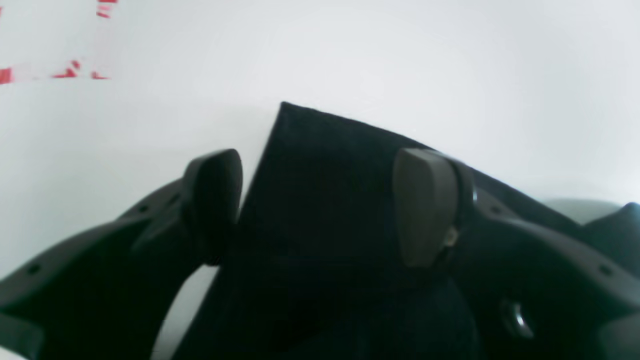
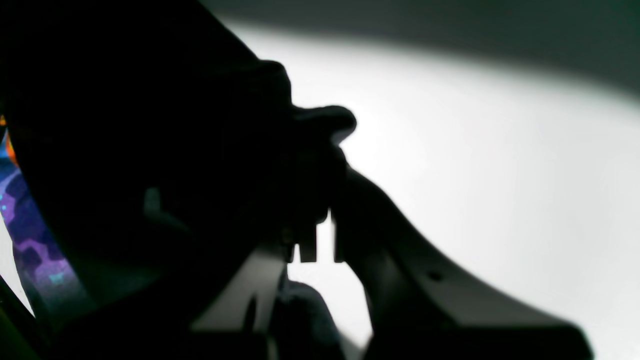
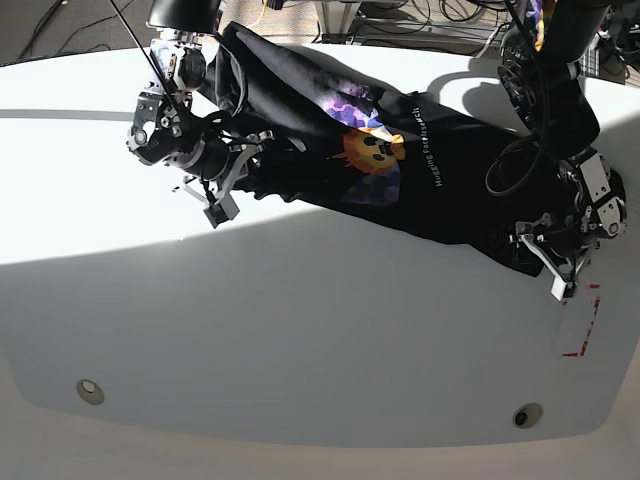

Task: Layout the t-shirt on the table in an organized manner, then fold the t-shirt properly
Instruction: 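Grasp the t-shirt edges with both grippers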

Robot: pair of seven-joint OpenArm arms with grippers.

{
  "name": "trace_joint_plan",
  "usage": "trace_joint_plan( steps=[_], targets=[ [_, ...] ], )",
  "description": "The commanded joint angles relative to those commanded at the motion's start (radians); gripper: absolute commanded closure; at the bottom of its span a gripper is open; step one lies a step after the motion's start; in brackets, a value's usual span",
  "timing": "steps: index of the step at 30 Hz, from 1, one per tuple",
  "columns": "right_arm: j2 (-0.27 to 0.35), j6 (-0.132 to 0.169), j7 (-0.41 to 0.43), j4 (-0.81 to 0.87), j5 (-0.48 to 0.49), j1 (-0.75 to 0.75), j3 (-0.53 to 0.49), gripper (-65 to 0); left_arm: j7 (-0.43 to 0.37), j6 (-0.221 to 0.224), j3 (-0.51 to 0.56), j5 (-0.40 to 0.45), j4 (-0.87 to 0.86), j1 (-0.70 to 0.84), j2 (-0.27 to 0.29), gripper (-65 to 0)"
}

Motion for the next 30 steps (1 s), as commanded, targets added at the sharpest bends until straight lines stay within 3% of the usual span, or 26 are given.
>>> trace_joint_plan(
  steps=[3,6,13,15,20,27,30],
  targets=[
    [0.0,0.0,0.0,0.0,0.0,0.0,0.0,0.0,0.0,0.0,0.023,0.0,-0.005,0.0,0.0,-42.9],
    [0.0,0.0,0.0,0.0,0.0,0.0,0.002,0.0,0.0,0.0,0.037,0.0,-0.006,0.003,0.002,-38.1],
    [0.0,0.0,0.0,0.029,0.0,0.0,0.003,0.0,0.005,0.0,0.04,0.002,-0.003,0.005,0.002,-5.3],
    [0.0,0.0,-0.003,0.052,0.0,0.0,0.003,0.0,0.008,0.0,0.04,0.003,-0.003,0.005,0.002,0.0],
    [0.026,0.0,-0.005,0.141,-0.003,0.0,0.005,0.0,0.071,0.0,0.04,-0.003,0.055,0.003,-0.002,0.0],
    [0.112,0.0,-0.005,0.169,-0.002,0.077,0.006,0.0,0.224,0.0,0.04,-0.003,0.387,0.026,0.006,0.0],
    [0.149,0.0,-0.005,0.137,-0.003,0.138,0.0,0.0,0.299,0.0,0.04,-0.003,0.516,0.0,0.044,0.0]
  ],
)
